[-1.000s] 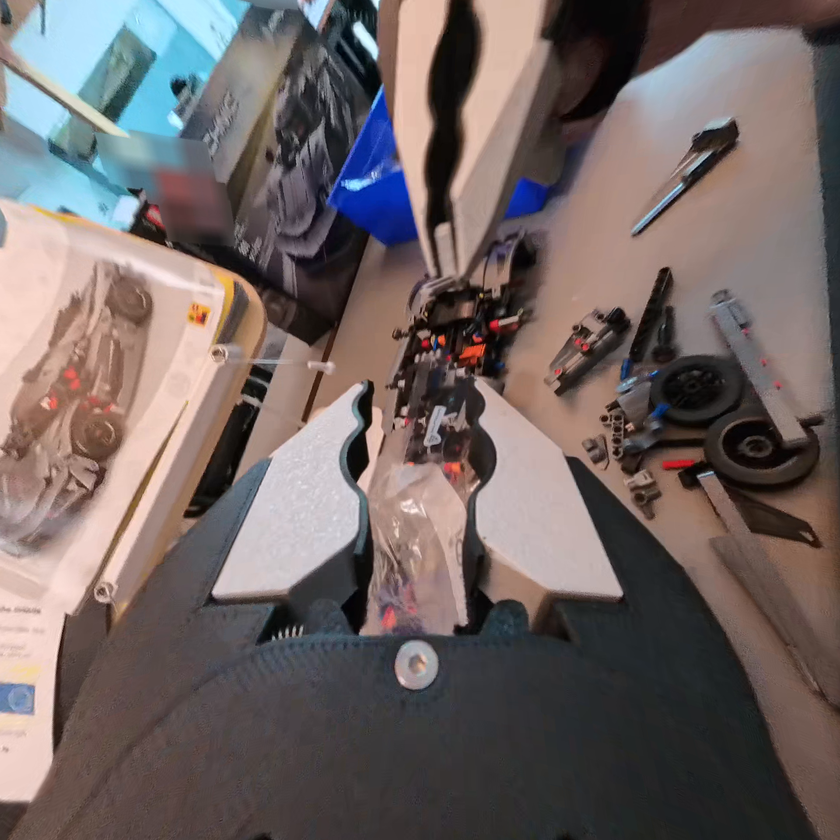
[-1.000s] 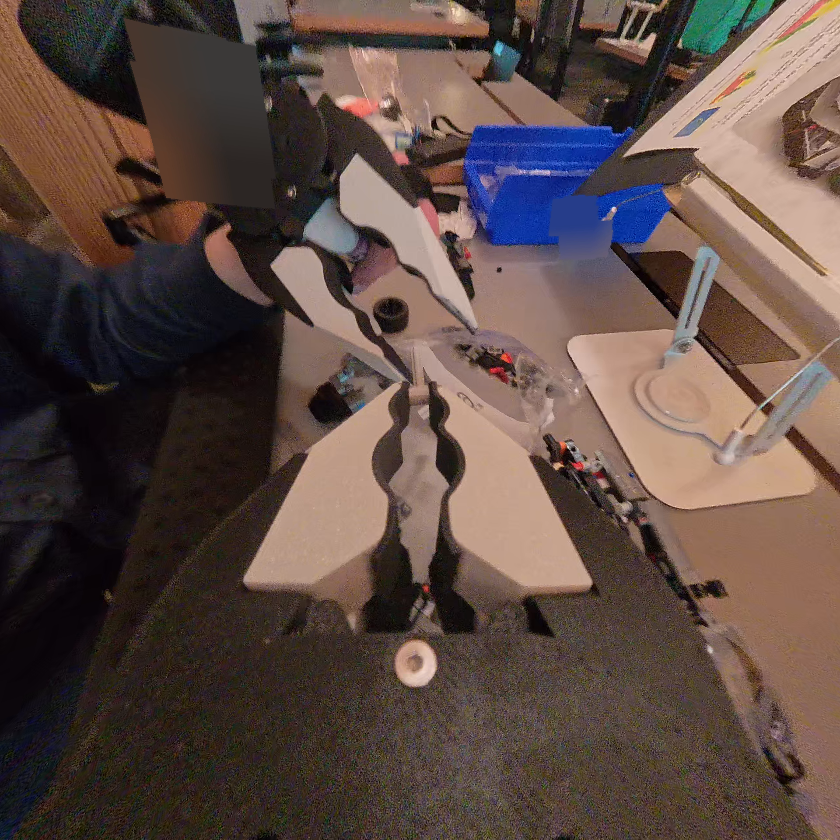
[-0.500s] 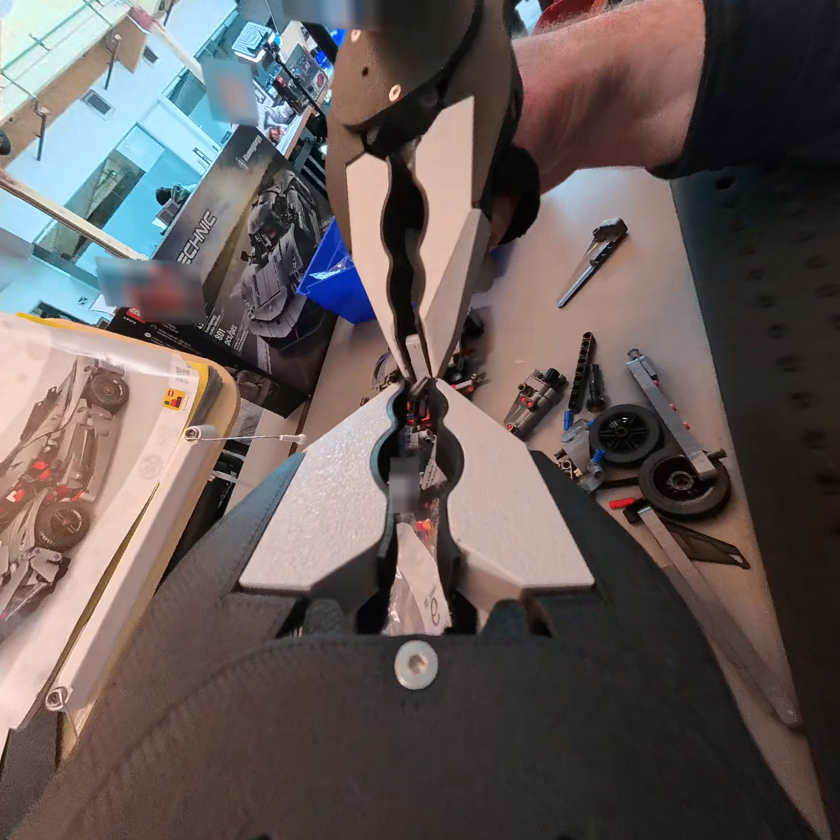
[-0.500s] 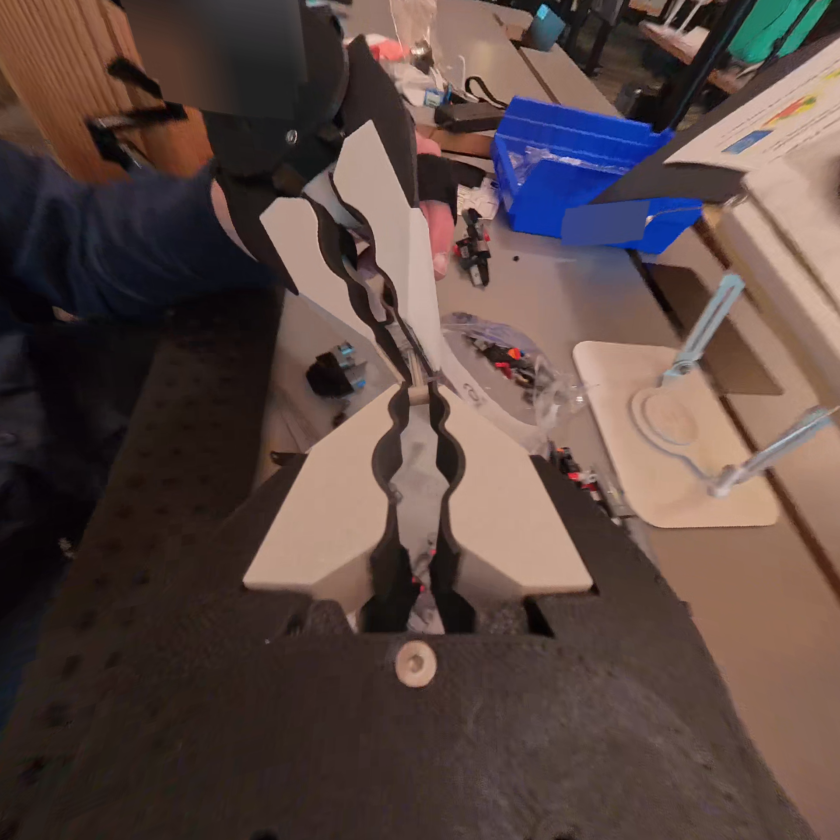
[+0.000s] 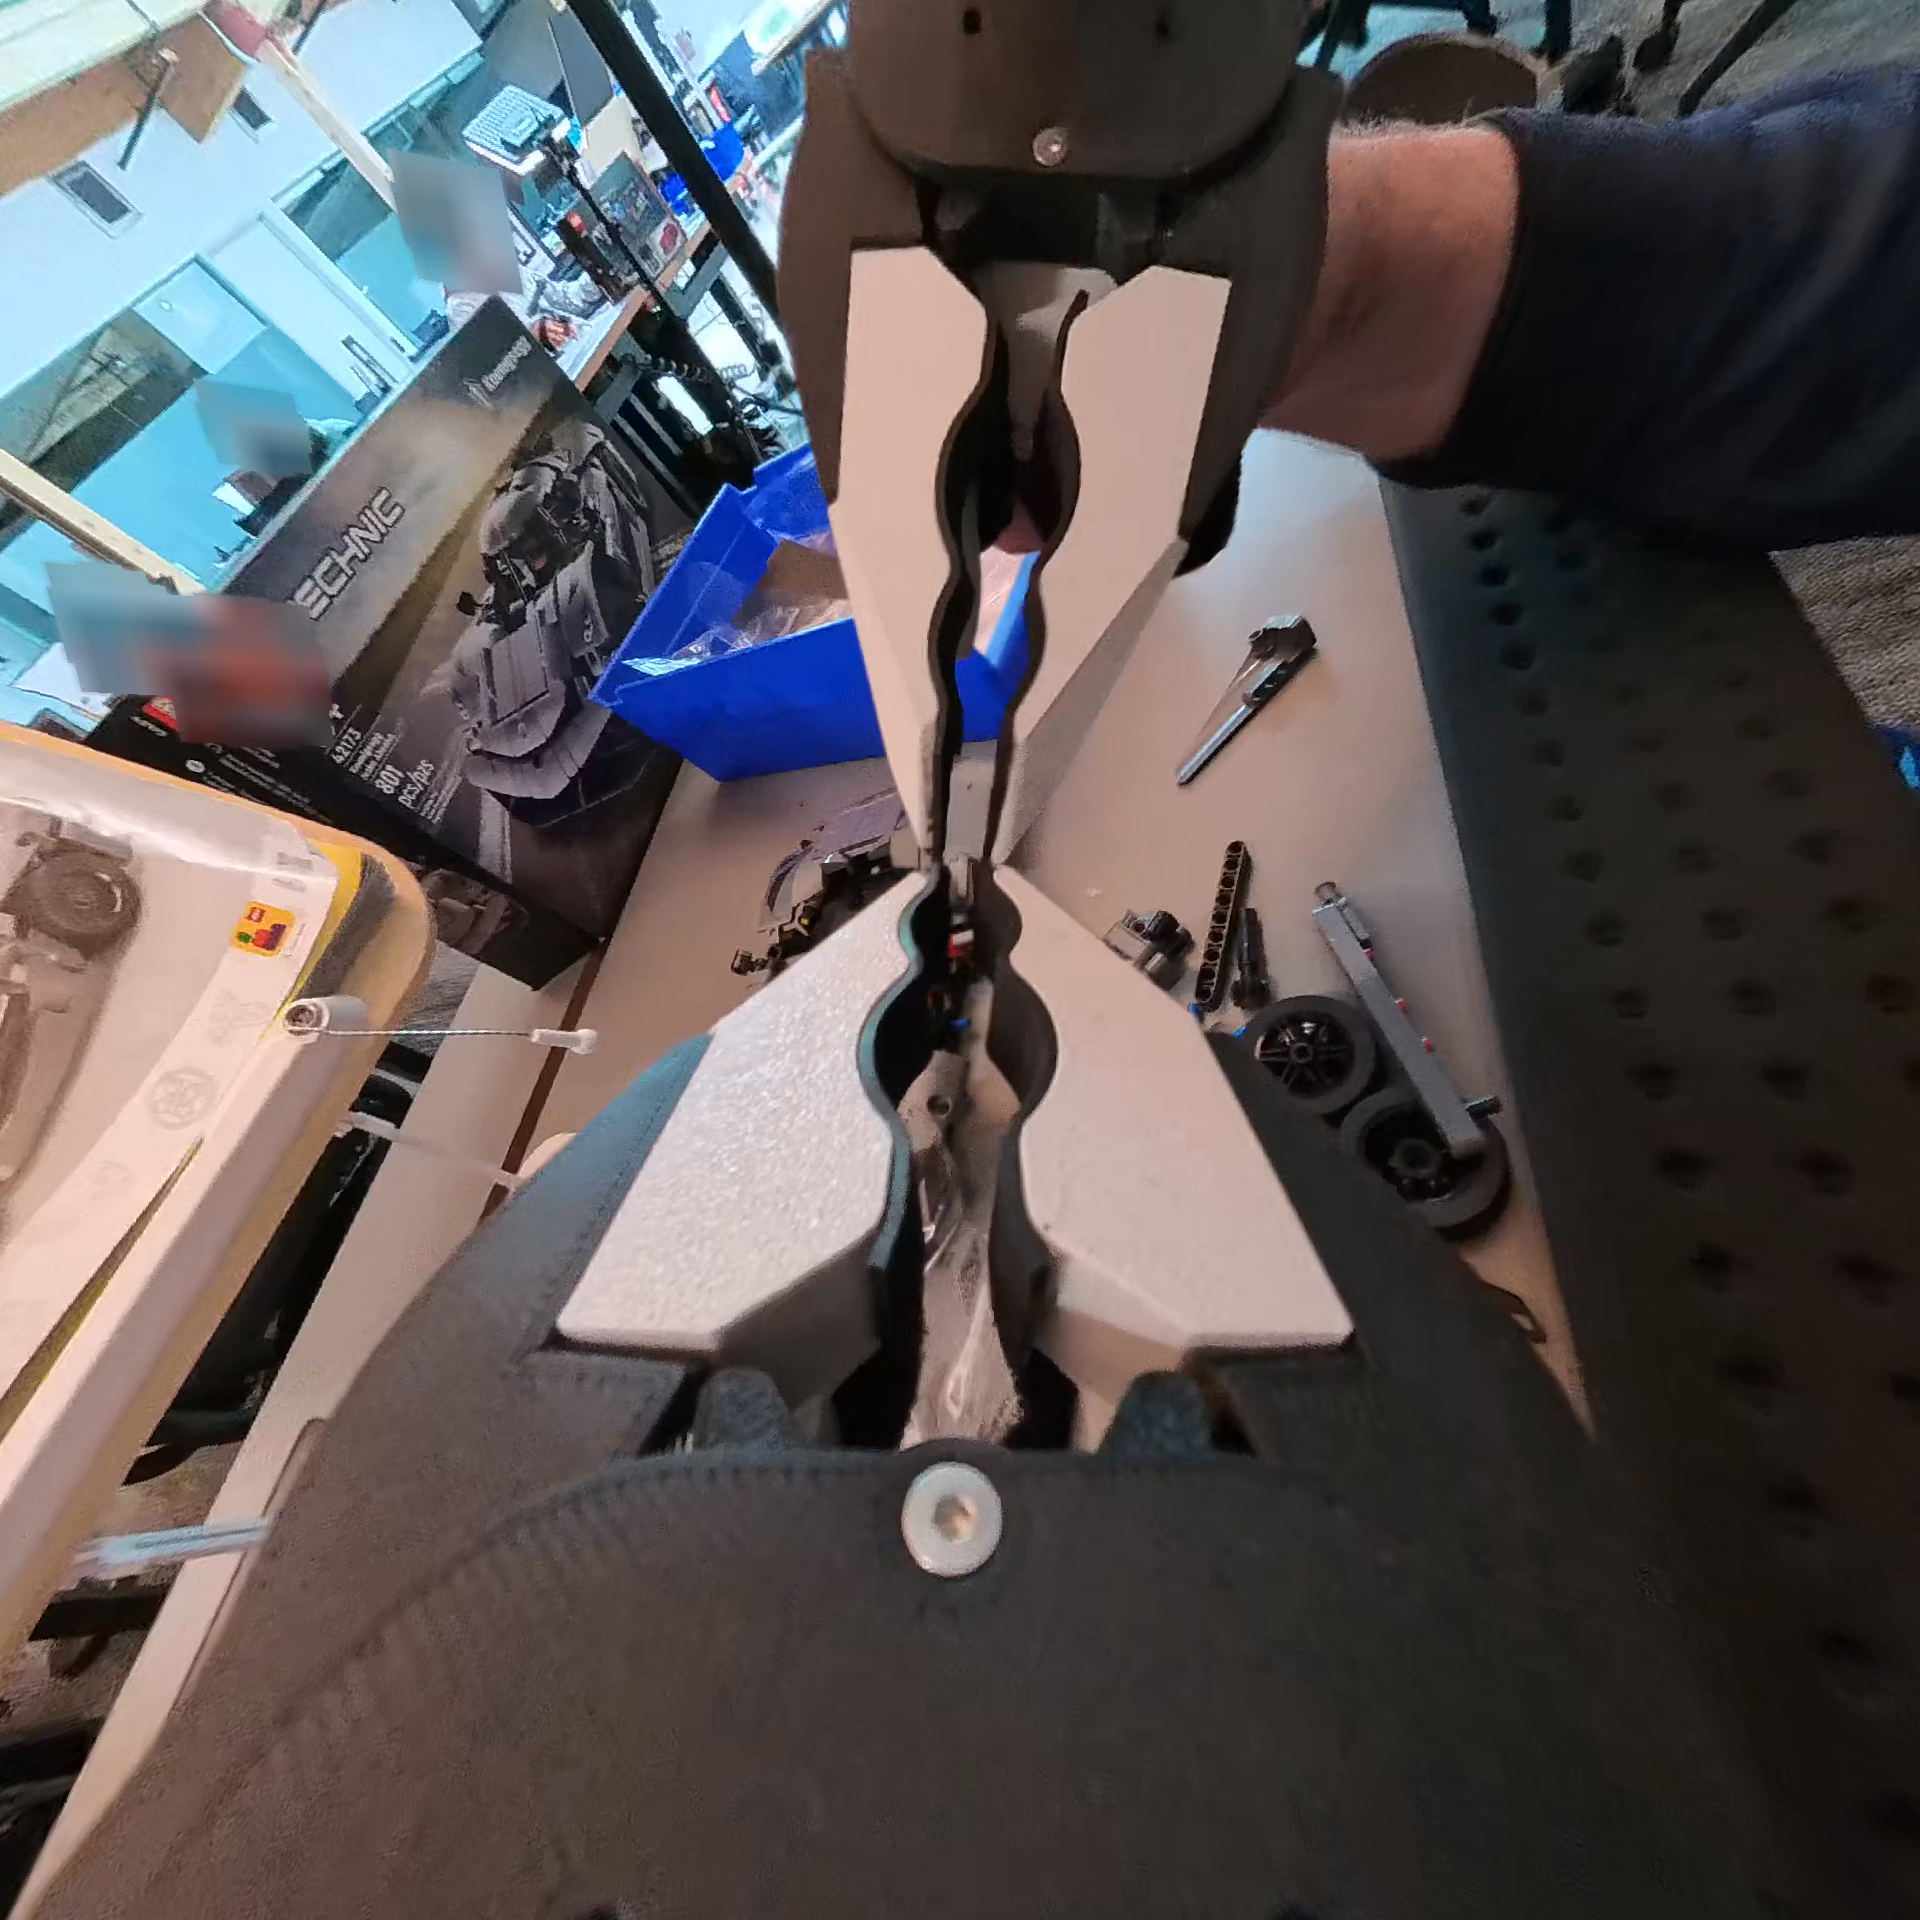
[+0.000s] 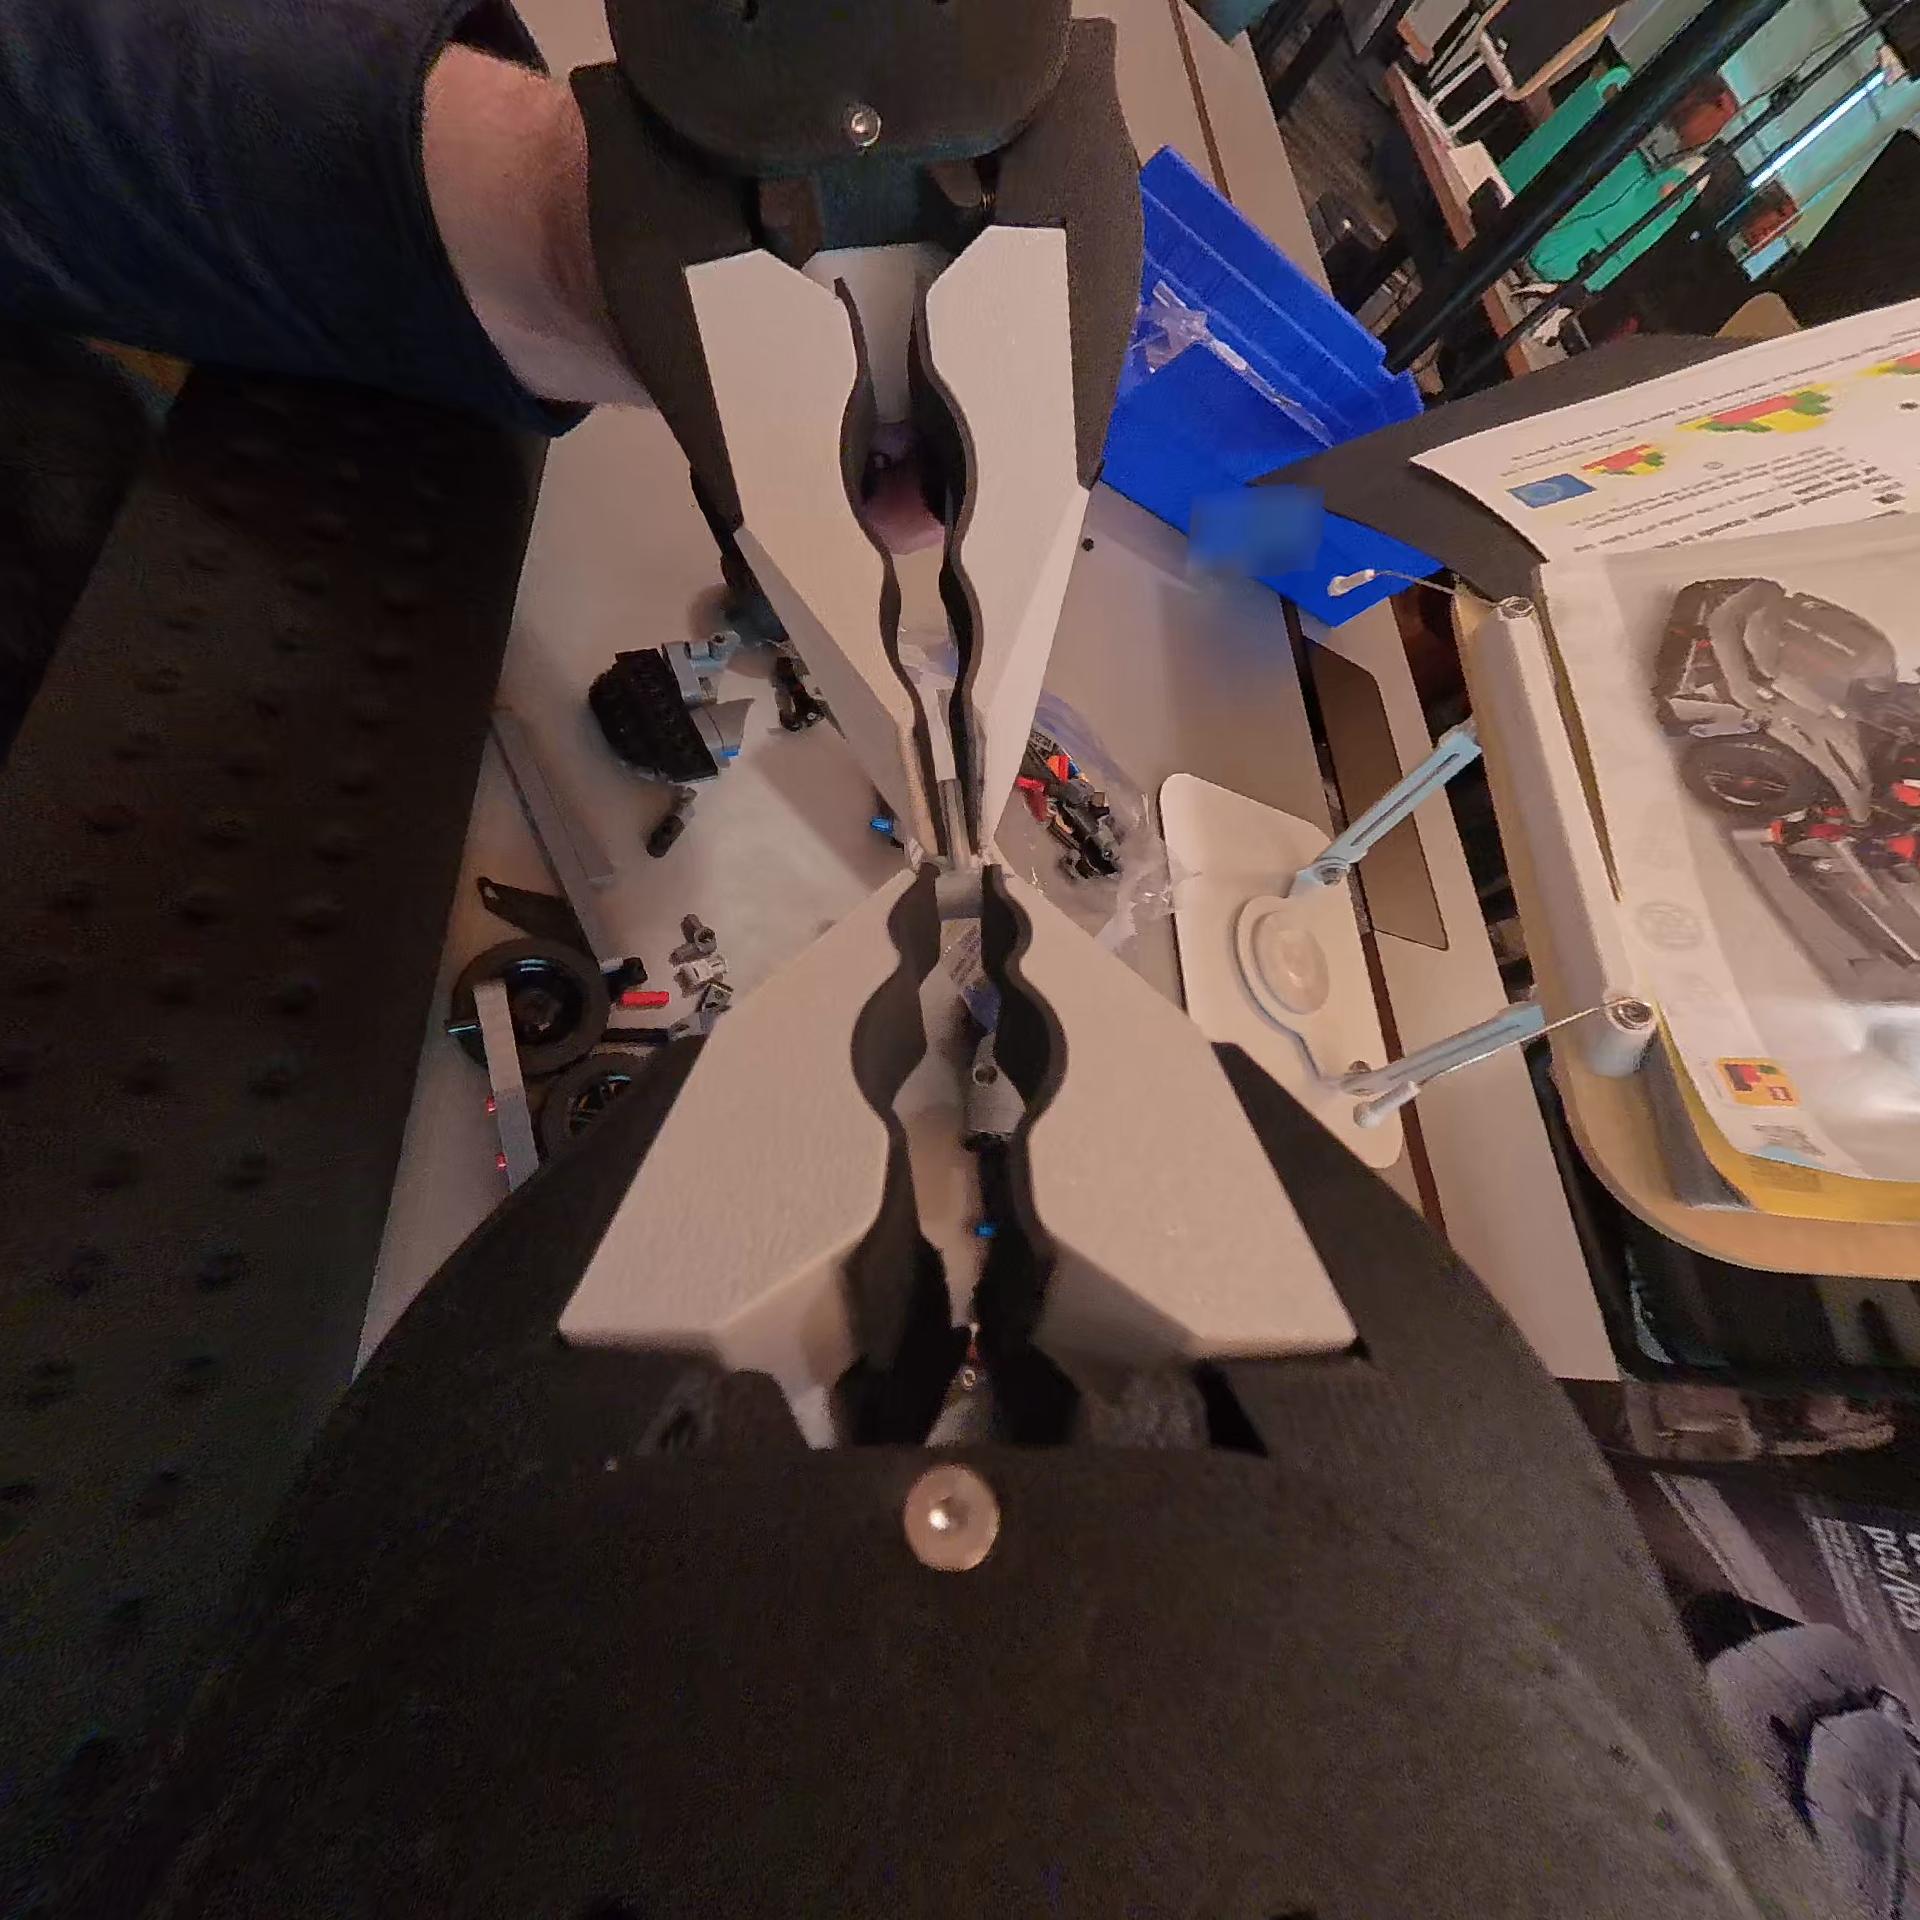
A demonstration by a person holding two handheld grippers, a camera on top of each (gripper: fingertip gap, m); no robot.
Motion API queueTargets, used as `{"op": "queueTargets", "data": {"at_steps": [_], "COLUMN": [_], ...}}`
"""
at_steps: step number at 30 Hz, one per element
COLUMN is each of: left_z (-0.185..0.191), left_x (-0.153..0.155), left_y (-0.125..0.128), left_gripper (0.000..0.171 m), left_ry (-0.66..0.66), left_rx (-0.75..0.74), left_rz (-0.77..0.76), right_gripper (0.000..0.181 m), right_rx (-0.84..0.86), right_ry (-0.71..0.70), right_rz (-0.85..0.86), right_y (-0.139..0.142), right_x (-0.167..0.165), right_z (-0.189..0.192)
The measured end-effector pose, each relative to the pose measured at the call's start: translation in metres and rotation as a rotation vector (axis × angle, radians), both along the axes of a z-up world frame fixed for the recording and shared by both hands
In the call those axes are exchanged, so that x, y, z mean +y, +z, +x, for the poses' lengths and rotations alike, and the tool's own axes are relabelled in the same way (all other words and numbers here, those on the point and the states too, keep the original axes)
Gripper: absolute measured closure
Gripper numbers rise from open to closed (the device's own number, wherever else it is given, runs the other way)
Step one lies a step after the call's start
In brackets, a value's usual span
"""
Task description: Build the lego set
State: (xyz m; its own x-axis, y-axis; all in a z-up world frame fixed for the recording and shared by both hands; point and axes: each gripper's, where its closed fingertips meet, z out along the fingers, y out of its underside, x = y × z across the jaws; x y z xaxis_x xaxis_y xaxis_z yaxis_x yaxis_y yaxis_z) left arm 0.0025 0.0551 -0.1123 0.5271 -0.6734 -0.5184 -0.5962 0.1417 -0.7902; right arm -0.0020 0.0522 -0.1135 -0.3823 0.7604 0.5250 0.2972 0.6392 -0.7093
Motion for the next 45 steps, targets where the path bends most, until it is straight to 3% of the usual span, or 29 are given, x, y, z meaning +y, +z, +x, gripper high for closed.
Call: {"op": "queueTargets", "data": {"at_steps": [2,3,4,5,7,10,13,16,18,19,21,23,27,31,35,38,41,45], "left_z": [-0.001,-0.007,-0.017,-0.032,-0.035,-0.028,-0.033,-0.041,-0.065,-0.073,-0.09,-0.101,-0.093,-0.051,-0.022,-0.007,-0.006,-0.009], "left_x": [0.0,-0.002,-0.01,-0.012,-0.002,0.001,0.002,0.014,0.027,0.032,0.04,0.043,0.043,0.034,0.028,0.028,0.032,0.031], "left_y": [-0.001,0.01,0.033,0.045,0.027,0.005,-0.013,-0.045,-0.06,-0.061,-0.058,-0.06,-0.043,-0.02,0.002,-0.001,0.004,0.012], "left_gripper": [0.17,0.17,0.171,0.171,0.17,0.17,0.17,0.17,0.169,0.165,0.142,0.134,0.126,0.129,0.137,0.139,0.159,0.167], "left_ry": [0.004,0.006,-0.014,0.015,0.055,0.038,0.052,0.167,0.335,0.393,0.509,0.556,0.531,0.332,0.249,0.223,0.269,0.287], "left_rx": [-0.014,-0.071,-0.198,-0.228,-0.147,-0.05,0.024,0.264,0.428,0.467,0.481,0.495,0.392,0.235,0.215,0.243,0.308,0.283], "left_rz": [-0.021,0.002,0.018,0.052,0.012,-0.05,-0.117,-0.141,-0.147,-0.136,-0.125,-0.139,-0.086,0.005,0.175,0.209,0.31,0.335], "right_gripper": [0.176,0.176,0.175,0.176,0.176,0.176,0.175,0.175,0.175,0.175,0.175,0.175,0.175,0.175,0.176,0.175,0.175,0.175], "right_rx": [-0.052,-0.117,-0.109,-0.062,-0.021,-0.068,-0.061,-0.062,-0.066,-0.063,-0.052,-0.039,-0.013,0.026,0.025,0.012,0.002,0.011], "right_ry": [-0.076,-0.158,-0.159,-0.118,-0.113,-0.152,-0.104,-0.106,-0.11,-0.108,-0.107,-0.1,-0.077,-0.002,0.063,0.09,0.097,0.126], "right_rz": [0.061,0.103,0.049,-0.03,-0.029,-0.073,-0.135,-0.139,-0.14,-0.145,-0.151,-0.163,-0.282,-0.652,-0.985,-1.089,-1.149,-1.205], "right_y": [-0.013,-0.027,-0.03,-0.022,-0.005,-0.021,-0.025,-0.027,-0.03,-0.029,-0.026,-0.022,-0.014,0.004,0.014,0.015,0.015,0.021], "right_x": [0.018,0.041,0.048,0.041,0.034,0.047,0.039,0.041,0.041,0.041,0.04,0.039,0.035,0.026,0.025,0.022,0.02,0.018], "right_z": [0.004,0.012,0.019,0.022,0.02,0.011,0.008,0.005,0.006,0.007,0.008,0.008,0.007,-0.001,-0.006,-0.009,-0.011,-0.012]}}
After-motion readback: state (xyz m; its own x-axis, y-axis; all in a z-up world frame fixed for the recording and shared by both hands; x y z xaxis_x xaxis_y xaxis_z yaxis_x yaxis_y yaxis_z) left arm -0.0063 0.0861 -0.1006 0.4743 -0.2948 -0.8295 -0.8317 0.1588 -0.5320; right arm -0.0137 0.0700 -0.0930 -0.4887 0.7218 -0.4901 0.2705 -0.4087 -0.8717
